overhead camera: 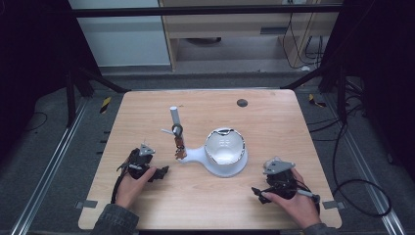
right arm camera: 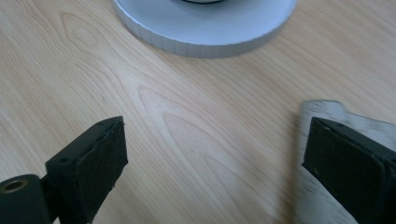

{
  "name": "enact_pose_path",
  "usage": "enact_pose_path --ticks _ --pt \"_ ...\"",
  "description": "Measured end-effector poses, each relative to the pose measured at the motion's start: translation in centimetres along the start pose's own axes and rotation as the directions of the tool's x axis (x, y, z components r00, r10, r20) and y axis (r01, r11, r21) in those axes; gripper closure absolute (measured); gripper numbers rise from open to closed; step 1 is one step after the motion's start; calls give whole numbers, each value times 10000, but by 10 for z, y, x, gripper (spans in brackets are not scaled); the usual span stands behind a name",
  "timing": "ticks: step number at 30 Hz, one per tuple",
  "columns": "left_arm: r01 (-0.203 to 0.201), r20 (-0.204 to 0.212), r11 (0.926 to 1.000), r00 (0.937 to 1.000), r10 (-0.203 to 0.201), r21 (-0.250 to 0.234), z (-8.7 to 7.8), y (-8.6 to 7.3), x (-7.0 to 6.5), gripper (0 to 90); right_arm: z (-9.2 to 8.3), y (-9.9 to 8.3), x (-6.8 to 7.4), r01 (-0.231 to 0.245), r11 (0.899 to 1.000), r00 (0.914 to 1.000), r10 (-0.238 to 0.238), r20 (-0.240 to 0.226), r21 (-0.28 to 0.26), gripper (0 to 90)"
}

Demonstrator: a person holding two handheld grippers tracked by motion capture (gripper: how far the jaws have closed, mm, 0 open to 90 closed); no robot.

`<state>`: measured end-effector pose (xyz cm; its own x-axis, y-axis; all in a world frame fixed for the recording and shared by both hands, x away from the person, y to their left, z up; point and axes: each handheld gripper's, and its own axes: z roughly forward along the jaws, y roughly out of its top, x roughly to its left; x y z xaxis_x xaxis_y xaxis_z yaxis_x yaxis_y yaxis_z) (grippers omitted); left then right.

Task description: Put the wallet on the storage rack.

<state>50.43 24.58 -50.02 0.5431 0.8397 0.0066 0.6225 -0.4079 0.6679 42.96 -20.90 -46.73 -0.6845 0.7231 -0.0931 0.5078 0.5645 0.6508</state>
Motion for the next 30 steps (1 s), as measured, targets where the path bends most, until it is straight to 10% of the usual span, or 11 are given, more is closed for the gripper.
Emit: enact_pose_path --ticks 13,30 --pt "-227 -4 9978 9997 227 -628 2 -10 2 5 -35 -4 -45 -1002 9806 9938 905 641 1688 99" --pt "-262 -9 9979 9997 262 -601 2 -10 2 4 -10 -5 -66 -1742 9312 9847 1621 645 3201 154"
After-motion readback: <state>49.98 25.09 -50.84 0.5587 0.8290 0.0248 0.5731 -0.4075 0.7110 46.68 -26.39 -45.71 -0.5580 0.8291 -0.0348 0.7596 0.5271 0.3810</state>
